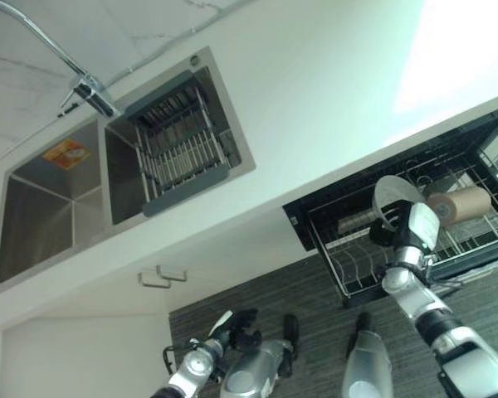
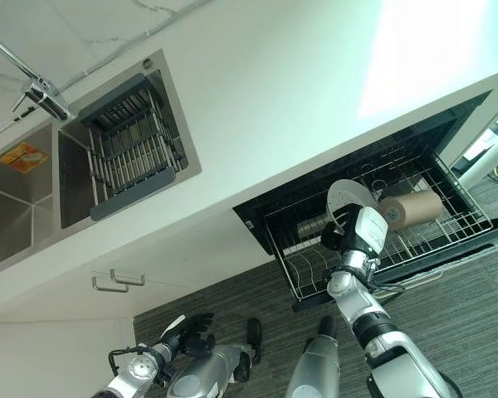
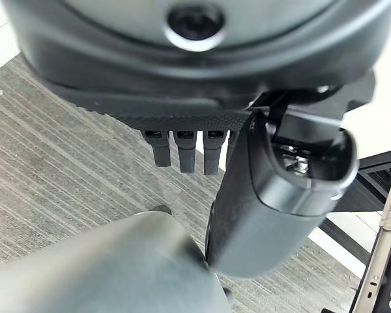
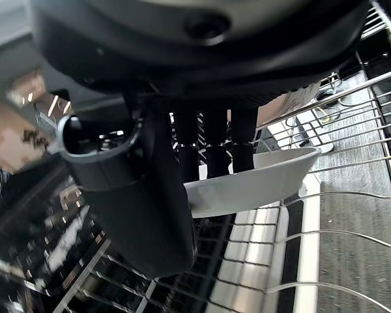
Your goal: Place the dishes in the dishwasher.
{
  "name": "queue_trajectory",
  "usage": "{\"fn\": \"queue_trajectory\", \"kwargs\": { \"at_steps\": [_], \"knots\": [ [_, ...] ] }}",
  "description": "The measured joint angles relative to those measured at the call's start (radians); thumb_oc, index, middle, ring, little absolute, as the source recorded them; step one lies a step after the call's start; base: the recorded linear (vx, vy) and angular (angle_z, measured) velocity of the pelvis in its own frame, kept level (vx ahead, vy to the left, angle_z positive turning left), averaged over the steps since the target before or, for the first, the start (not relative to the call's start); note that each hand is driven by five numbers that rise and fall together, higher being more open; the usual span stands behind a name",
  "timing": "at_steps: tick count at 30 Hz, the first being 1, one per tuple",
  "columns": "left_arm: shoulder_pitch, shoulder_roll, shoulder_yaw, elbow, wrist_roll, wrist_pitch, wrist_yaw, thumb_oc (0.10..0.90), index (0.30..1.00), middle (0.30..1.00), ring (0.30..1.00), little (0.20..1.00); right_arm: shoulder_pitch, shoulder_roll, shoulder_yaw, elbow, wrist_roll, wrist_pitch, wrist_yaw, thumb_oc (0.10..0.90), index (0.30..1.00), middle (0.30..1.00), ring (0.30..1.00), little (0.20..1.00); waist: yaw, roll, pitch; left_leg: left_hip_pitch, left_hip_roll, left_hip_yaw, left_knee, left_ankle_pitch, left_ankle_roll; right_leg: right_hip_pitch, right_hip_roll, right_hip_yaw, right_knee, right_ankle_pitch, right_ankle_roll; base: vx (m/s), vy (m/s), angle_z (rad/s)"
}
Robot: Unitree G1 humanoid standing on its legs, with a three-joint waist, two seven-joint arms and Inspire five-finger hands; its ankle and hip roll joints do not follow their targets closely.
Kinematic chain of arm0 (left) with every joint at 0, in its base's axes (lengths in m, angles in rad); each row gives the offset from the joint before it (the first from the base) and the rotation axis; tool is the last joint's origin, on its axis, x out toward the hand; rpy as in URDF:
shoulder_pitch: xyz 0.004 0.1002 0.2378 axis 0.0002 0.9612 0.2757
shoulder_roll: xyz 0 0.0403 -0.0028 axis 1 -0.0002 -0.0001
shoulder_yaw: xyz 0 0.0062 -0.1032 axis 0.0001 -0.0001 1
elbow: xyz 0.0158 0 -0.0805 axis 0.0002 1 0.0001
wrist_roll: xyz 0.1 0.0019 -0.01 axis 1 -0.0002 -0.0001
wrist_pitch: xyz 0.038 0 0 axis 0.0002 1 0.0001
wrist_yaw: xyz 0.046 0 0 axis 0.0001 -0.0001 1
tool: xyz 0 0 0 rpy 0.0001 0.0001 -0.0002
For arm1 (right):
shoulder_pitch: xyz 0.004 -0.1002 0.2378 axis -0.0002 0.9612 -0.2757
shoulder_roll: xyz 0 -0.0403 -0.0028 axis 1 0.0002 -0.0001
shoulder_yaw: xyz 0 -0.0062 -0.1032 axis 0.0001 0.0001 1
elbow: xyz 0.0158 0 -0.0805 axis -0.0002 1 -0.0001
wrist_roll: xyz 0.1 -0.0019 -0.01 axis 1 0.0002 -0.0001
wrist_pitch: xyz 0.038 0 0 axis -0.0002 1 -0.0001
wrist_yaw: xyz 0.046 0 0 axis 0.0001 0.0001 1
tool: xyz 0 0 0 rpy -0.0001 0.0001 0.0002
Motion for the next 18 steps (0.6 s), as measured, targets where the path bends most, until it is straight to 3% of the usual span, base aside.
{"fn": "queue_trajectory", "kwargs": {
  "at_steps": [2,7,9,12,18],
  "knots": [
    [0.010,0.006,-0.001,-0.044,-0.001,0.005,-0.036,0.800,0.900,0.900,0.900,0.900,-0.034,0.012,-0.014,0.041,0.093,0.074,0.207,0.800,0.900,0.900,0.900,0.900,0.001,-0.004,0.000,-0.010,-0.002,-0.006,0.000,0.006,0.001,-0.014,-0.006,-0.005,0.023,-0.009,-0.004,-0.04,-0.039,0.15],
    [0.006,0.010,-0.001,-0.110,0.006,0.054,-0.083,0.800,0.900,0.900,0.900,0.900,-0.064,0.015,-0.044,0.083,0.182,0.095,0.469,0.800,0.900,0.900,0.900,0.900,-0.001,-0.015,0.001,-0.021,0.002,-0.024,0.001,0.012,-0.008,-0.014,-0.006,-0.023,0.036,-0.012,-0.009,-0.02,-0.066,0.10],
    [0.000,0.027,-0.002,-0.112,0.009,0.074,-0.106,0.800,0.900,0.900,0.900,0.900,-0.119,0.013,-0.062,0.158,0.229,0.108,0.597,0.800,0.900,0.900,0.900,0.900,0.000,-0.039,0.000,-0.023,0.009,-0.025,0.002,0.014,-0.011,-0.014,-0.003,-0.028,0.039,-0.015,-0.016,-0.02,-0.041,0.04],
    [-0.012,0.050,-0.019,-0.135,0.017,0.088,-0.115,0.800,0.900,0.900,0.900,0.900,-0.168,0.012,-0.062,0.231,0.257,0.139,0.697,0.800,0.900,0.900,0.900,0.900,0.002,-0.061,-0.002,-0.025,0.019,-0.026,0.001,0.016,-0.015,-0.014,0.001,-0.039,0.043,-0.020,-0.025,-0.02,0.003,0.07],
    [-0.011,0.051,-0.056,-0.191,0.035,0.091,-0.127,0.800,0.900,0.900,0.900,0.900,-0.180,0.015,-0.078,0.262,0.278,0.137,0.709,0.800,0.900,0.900,0.900,0.900,0.000,-0.059,-0.003,-0.026,0.020,-0.025,0.002,0.016,-0.014,-0.013,0.000,-0.042,0.045,-0.019,-0.028,0.00,0.003,0.01]
  ]
}}
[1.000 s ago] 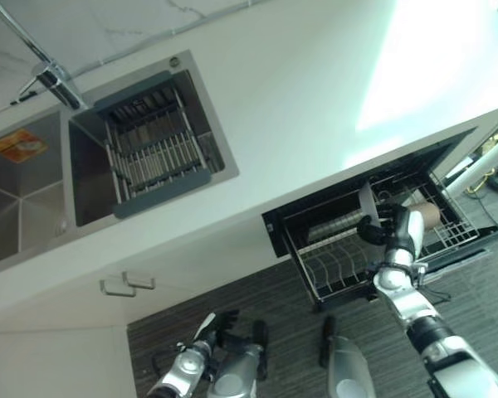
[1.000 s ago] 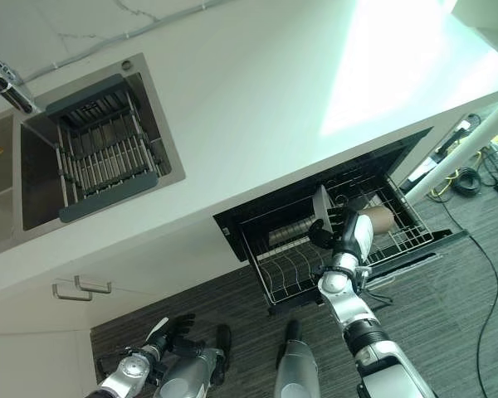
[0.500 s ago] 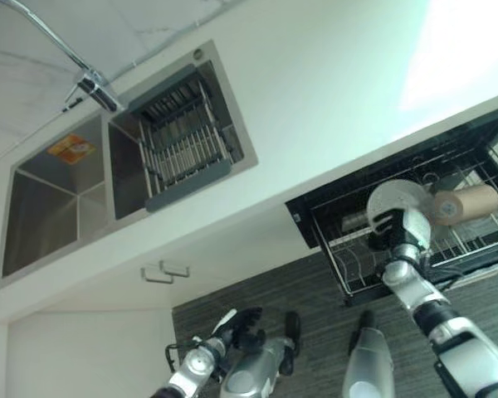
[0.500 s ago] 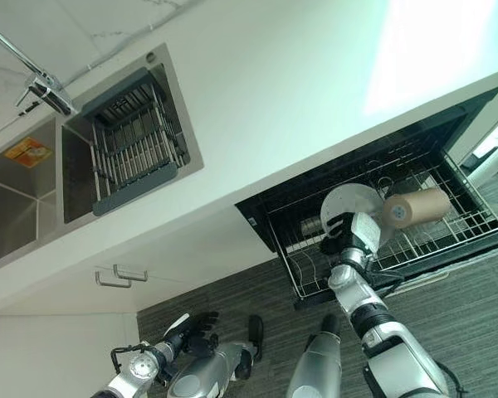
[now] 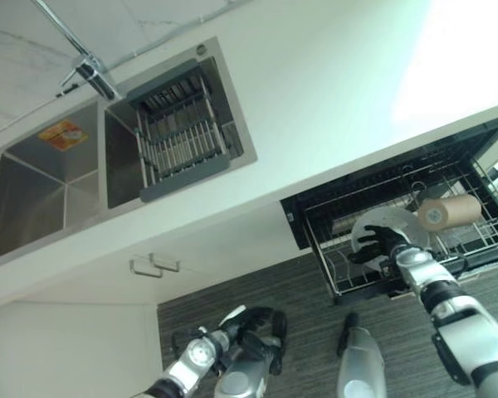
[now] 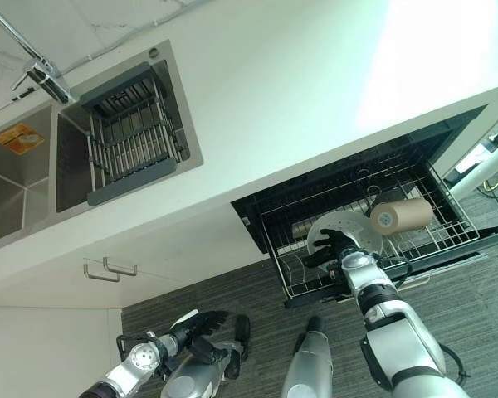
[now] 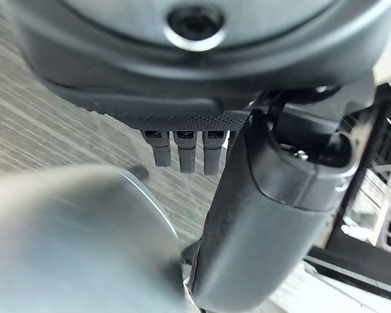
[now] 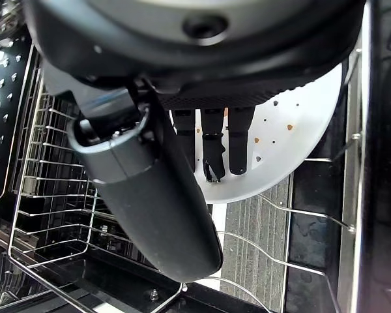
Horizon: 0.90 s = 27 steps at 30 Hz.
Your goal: Place the dishes in the dishwasher.
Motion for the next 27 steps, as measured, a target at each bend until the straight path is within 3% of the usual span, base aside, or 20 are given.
{"fn": "queue_trajectory", "kwargs": {
  "at_steps": [4,10,12,13,14,18,21,24,27],
  "knots": [
    [0.001,0.000,-0.001,-0.002,0.001,0.033,0.002,0.800,0.900,0.900,0.900,0.900,0.018,0.014,-0.003,-0.030,0.132,-0.011,-0.077,0.800,0.900,0.900,0.900,0.900,-0.002,0.000,0.000,0.001,0.005,0.001,0.001,0.001,-0.002,0.003,0.005,-0.002,-0.004,0.003,-0.004,0.00,0.000,0.00],
    [0.017,-0.007,0.014,0.012,0.006,0.042,0.028,0.800,0.900,0.900,0.900,0.900,0.207,0.068,0.009,-0.405,0.255,-0.094,-0.244,0.800,0.900,0.900,0.900,0.900,-0.026,0.000,0.000,0.002,0.011,0.002,0.007,0.004,-0.005,0.008,0.012,-0.009,-0.014,0.011,-0.012,0.00,0.001,0.01],
    [0.021,-0.015,0.028,0.031,0.007,0.038,0.032,0.800,0.900,0.900,0.900,0.900,0.271,0.099,0.010,-0.524,0.263,-0.146,-0.271,0.800,0.900,0.900,0.900,0.900,-0.032,0.000,0.000,0.004,0.013,0.006,0.009,0.004,-0.004,0.010,0.020,-0.004,-0.020,0.016,-0.011,-0.01,-0.016,-0.06],
    [0.019,-0.038,0.051,0.062,0.008,0.034,0.044,0.800,0.900,0.900,0.900,0.900,0.316,0.117,0.021,-0.632,0.263,-0.204,-0.291,0.800,0.900,0.900,0.900,0.900,-0.033,0.000,0.000,0.004,0.017,0.009,0.010,0.003,-0.003,0.015,0.025,0.001,-0.034,0.026,-0.011,-0.03,-0.048,-0.11],
    [0.019,-0.047,0.056,0.074,0.009,0.032,0.052,0.800,0.900,0.900,0.900,0.900,0.326,0.116,0.021,-0.673,0.262,-0.212,-0.305,0.800,0.900,0.900,0.900,0.900,-0.034,-0.003,-0.001,0.005,0.019,0.011,0.012,0.002,-0.002,0.017,0.031,0.002,-0.038,0.029,-0.011,-0.03,-0.054,-0.09],
    [0.046,-0.047,0.097,0.093,0.010,0.019,0.063,0.800,0.900,0.900,0.900,0.900,0.382,0.106,0.012,-0.823,0.201,-0.300,-0.372,0.800,0.900,0.900,0.900,0.900,-0.035,-0.047,-0.022,0.005,0.032,0.030,0.017,-0.007,0.004,0.018,0.042,0.013,-0.054,0.037,-0.016,-0.02,-0.036,-0.12],
    [0.046,-0.046,0.104,0.127,0.029,0.012,0.067,0.800,0.900,0.900,0.900,0.900,0.388,0.090,-0.023,-0.848,0.165,-0.346,-0.405,0.800,0.900,0.900,0.900,0.900,-0.058,-0.081,-0.039,0.006,0.037,0.033,0.019,-0.007,0.004,0.024,0.052,0.016,-0.067,0.046,-0.011,-0.02,-0.054,-0.07],
    [0.041,-0.048,0.118,0.152,0.043,0.006,0.066,0.800,0.900,0.900,0.900,0.900,0.421,0.030,-0.047,-0.880,0.161,-0.349,-0.424,0.800,0.900,0.900,0.900,0.900,-0.059,-0.095,-0.047,0.025,0.053,0.040,0.019,-0.013,0.000,0.054,0.072,0.021,-0.106,0.063,-0.010,-0.03,-0.066,-0.14],
    [0.050,-0.047,0.158,0.167,0.043,0.008,0.071,0.800,0.900,0.900,0.900,0.900,0.481,0.021,-0.085,-0.947,0.162,-0.371,-0.434,0.800,0.900,0.900,0.900,0.900,-0.064,-0.114,-0.054,0.040,0.068,0.057,0.020,-0.022,-0.002,0.070,0.089,0.036,-0.127,0.071,-0.016,-0.02,-0.043,-0.21]
  ]
}}
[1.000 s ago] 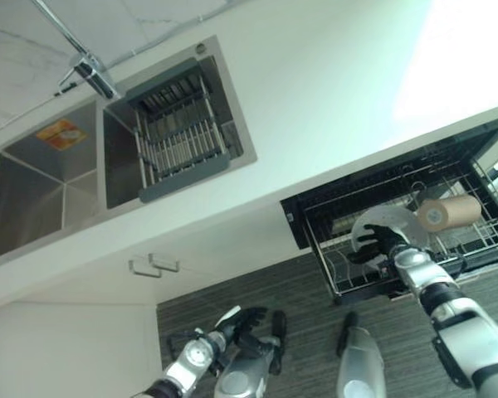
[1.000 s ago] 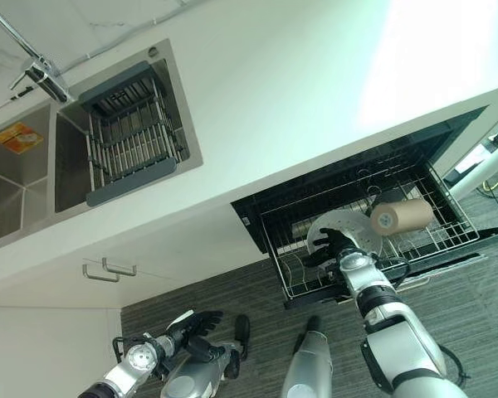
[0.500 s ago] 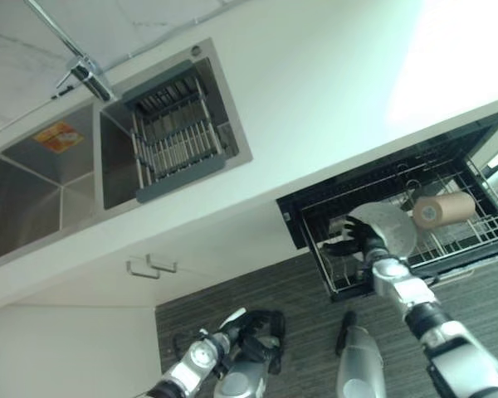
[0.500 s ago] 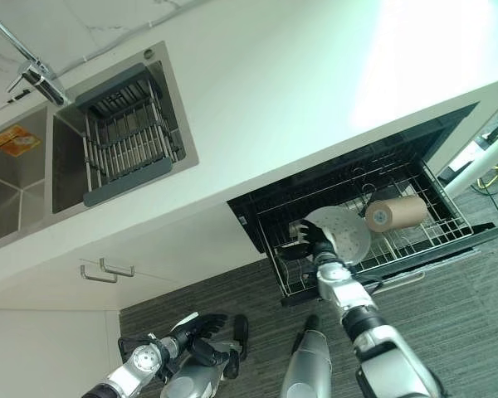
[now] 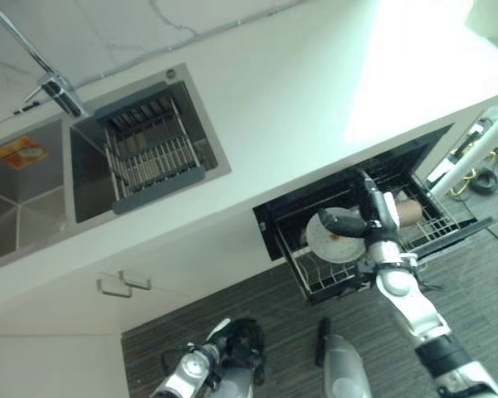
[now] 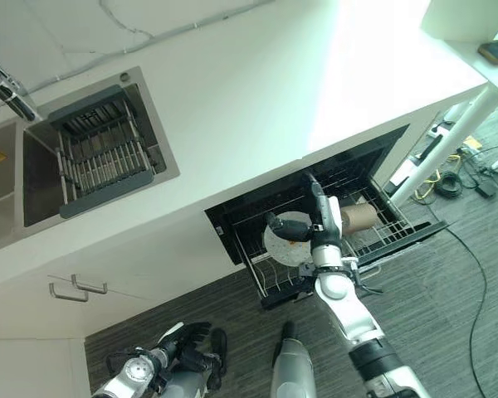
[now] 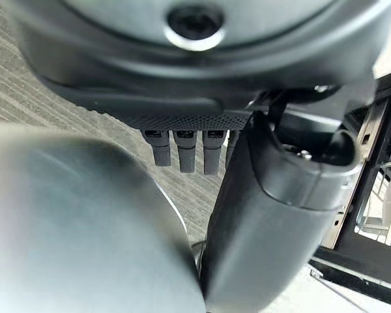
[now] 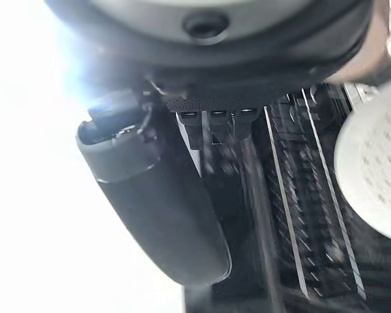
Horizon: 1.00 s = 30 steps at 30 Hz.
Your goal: Place the dishes in the dishwasher.
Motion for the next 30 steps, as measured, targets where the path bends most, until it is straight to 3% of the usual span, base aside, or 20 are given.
{"fn": "queue_trajectory", "kwargs": {
  "at_steps": [4,8,11,13,17,21,26,30],
  "knots": [
    [0.010,-0.001,0.032,0.037,-0.004,0.008,0.003,0.800,0.900,0.900,0.900,0.900,0.071,-0.017,-0.074,-0.083,-0.001,-0.061,-0.023,0.800,0.900,0.900,0.900,0.900,-0.021,-0.031,-0.030,0.023,0.014,0.023,0.003,-0.012,-0.006,0.018,0.017,0.014,-0.018,0.005,0.003,0.00,-0.010,-0.17],
    [0.020,-0.005,0.053,0.065,-0.013,0.002,0.010,0.800,0.900,0.900,0.900,0.900,0.114,-0.034,-0.137,-0.116,-0.090,-0.224,-0.170,0.800,0.900,0.900,0.900,0.900,-0.031,-0.044,-0.051,0.032,0.017,0.034,0.007,-0.023,-0.006,0.021,0.024,0.033,-0.021,0.007,0.003,0.01,0.012,-0.13],
    [0.020,-0.009,0.062,0.108,-0.045,0.005,0.021,0.800,0.900,0.900,0.900,0.900,0.122,-0.034,-0.233,-0.128,-0.271,-0.372,-0.408,0.800,0.900,0.900,0.900,0.900,-0.052,-0.044,-0.064,0.040,0.019,0.051,0.018,-0.037,-0.003,0.029,0.028,0.050,-0.027,0.009,0.007,0.03,0.006,-0.15],
    [0.031,-0.016,0.099,0.142,-0.045,0.006,0.020,0.800,0.900,0.900,0.900,0.900,0.159,-0.036,-0.360,-0.120,-0.382,-0.414,-0.554,0.800,0.900,0.900,0.900,0.900,-0.060,-0.047,-0.092,0.061,0.024,0.063,0.017,-0.049,-0.004,0.045,0.035,0.062,-0.041,0.009,0.007,0.04,-0.004,-0.23],
    [0.044,-0.016,0.135,0.197,-0.046,0.021,0.015,0.800,0.900,0.900,0.900,0.900,0.231,-0.042,-0.531,-0.005,-0.384,-0.420,-0.657,0.800,0.900,0.900,0.900,0.900,-0.100,-0.063,-0.140,0.070,0.032,0.087,0.017,-0.063,-0.003,0.049,0.047,0.083,-0.049,0.008,0.007,0.03,-0.004,-0.18],
    [0.043,-0.019,0.155,0.225,-0.091,0.058,-0.004,0.800,0.900,0.900,0.900,0.900,0.305,-0.037,-0.630,0.264,-0.321,-0.362,-0.681,0.800,0.900,0.900,0.900,0.900,-0.132,-0.065,-0.147,0.079,0.036,0.102,0.015,-0.070,-0.003,0.051,0.053,0.099,-0.051,0.007,0.008,0.03,0.004,-0.13],
    [0.036,-0.023,0.139,0.233,-0.165,0.087,-0.007,0.800,0.900,0.900,0.900,0.900,0.369,-0.013,-0.722,0.656,-0.226,-0.331,-0.675,0.800,0.900,0.900,0.900,0.900,-0.140,-0.039,-0.143,0.066,0.041,0.091,0.017,-0.078,-0.006,0.046,0.061,0.098,-0.053,0.005,0.008,0.01,-0.004,0.03],
    [0.017,-0.034,0.083,0.223,-0.210,0.096,-0.004,0.800,0.900,0.900,0.900,0.900,0.345,0.059,-0.653,0.910,-0.140,-0.347,-0.587,0.800,0.900,0.900,0.900,0.900,-0.136,0.005,-0.107,0.035,0.043,0.046,0.018,-0.077,-0.004,0.042,0.065,0.069,-0.062,0.004,0.006,-0.01,0.006,0.25]
  ]
}}
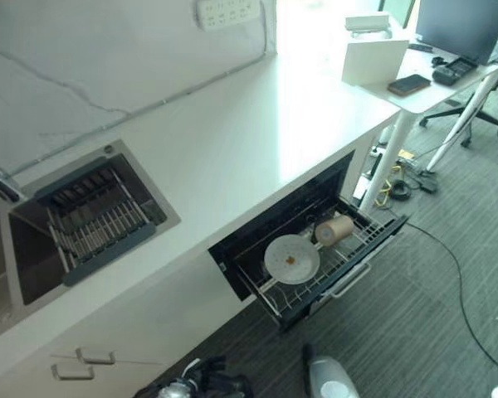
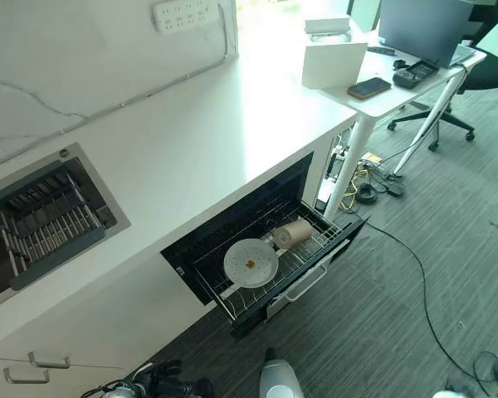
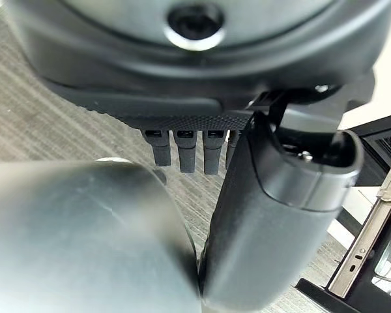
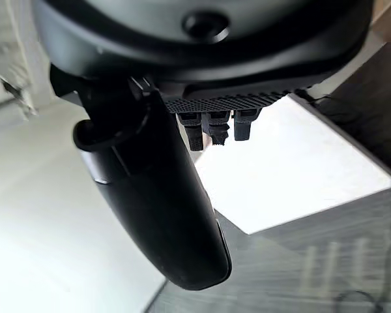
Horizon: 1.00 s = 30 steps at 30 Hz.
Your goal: Place the dishes in the dishwasher.
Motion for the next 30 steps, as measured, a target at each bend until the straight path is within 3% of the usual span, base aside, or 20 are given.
{"fn": "queue_trajectory", "kwargs": {
  "at_steps": [3,5,10,13,17,23,30],
  "knots": [
    [-0.009,-0.002,-0.015,-0.044,-0.031,-0.012,0.000,0.800,0.900,0.900,0.900,0.900,-0.055,0.062,0.076,0.030,-0.001,-0.005,0.051,0.800,0.900,0.900,0.900,0.900,0.011,0.028,0.065,-0.026,0.001,-0.027,0.000,0.003,0.001,-0.002,0.005,-0.017,-0.016,0.000,-0.001,0.00,0.013,0.42],
    [-0.010,-0.003,-0.016,-0.080,-0.029,-0.027,-0.001,0.800,0.900,0.900,0.900,0.900,-0.088,0.060,0.135,-0.019,-0.050,-0.008,0.062,0.800,0.900,0.900,0.900,0.900,0.017,0.056,0.099,-0.044,0.003,-0.039,0.021,0.015,0.000,0.000,0.001,-0.039,-0.011,0.001,-0.002,-0.01,0.031,0.27],
    [-0.023,-0.002,-0.028,-0.178,-0.022,-0.054,-0.001,0.800,0.900,0.900,0.900,0.900,-0.197,-0.011,0.290,-0.042,-0.140,-0.020,0.172,0.800,0.900,0.900,0.900,0.900,0.081,0.109,0.196,-0.059,-0.033,-0.074,0.030,0.021,0.009,-0.005,-0.048,-0.081,0.058,-0.040,-0.003,0.05,0.066,0.40],
    [-0.018,-0.003,-0.039,-0.197,-0.022,-0.078,-0.002,0.800,0.900,0.900,0.900,0.900,-0.234,-0.032,0.373,-0.045,-0.205,-0.016,0.222,0.800,0.900,0.900,0.900,0.900,0.094,0.120,0.213,-0.061,-0.058,-0.088,0.032,0.030,0.019,-0.011,-0.086,-0.109,0.130,-0.084,-0.001,0.03,0.055,0.50],
    [-0.016,0.004,-0.051,-0.217,-0.023,-0.134,0.002,0.800,0.900,0.900,0.900,0.900,-0.235,-0.049,0.428,-0.052,-0.174,-0.009,0.227,0.800,0.900,0.900,0.900,0.900,0.107,0.123,0.218,-0.127,-0.084,-0.086,0.047,0.055,0.000,-0.077,-0.138,-0.133,0.215,-0.127,0.001,-0.02,0.051,0.42],
    [-0.014,0.022,-0.103,-0.250,-0.013,-0.189,0.025,0.800,0.900,0.900,0.900,0.900,-0.295,-0.073,0.444,-0.054,-0.141,0.011,0.233,0.800,0.900,0.900,0.900,0.900,0.160,0.121,0.219,-0.181,-0.079,-0.119,0.055,0.071,-0.007,-0.096,-0.135,-0.181,0.227,-0.142,0.000,-0.07,-0.013,0.27],
    [-0.022,0.073,-0.114,-0.386,0.063,-0.222,0.066,0.800,0.900,0.900,0.900,0.900,-0.439,-0.108,0.452,-0.055,-0.080,0.027,0.230,0.800,0.900,0.900,0.900,0.900,0.258,0.091,0.238,-0.319,-0.045,-0.157,0.085,0.090,-0.013,-0.227,-0.131,-0.250,0.304,-0.186,-0.052,-0.02,-0.062,0.24]
  ]
}}
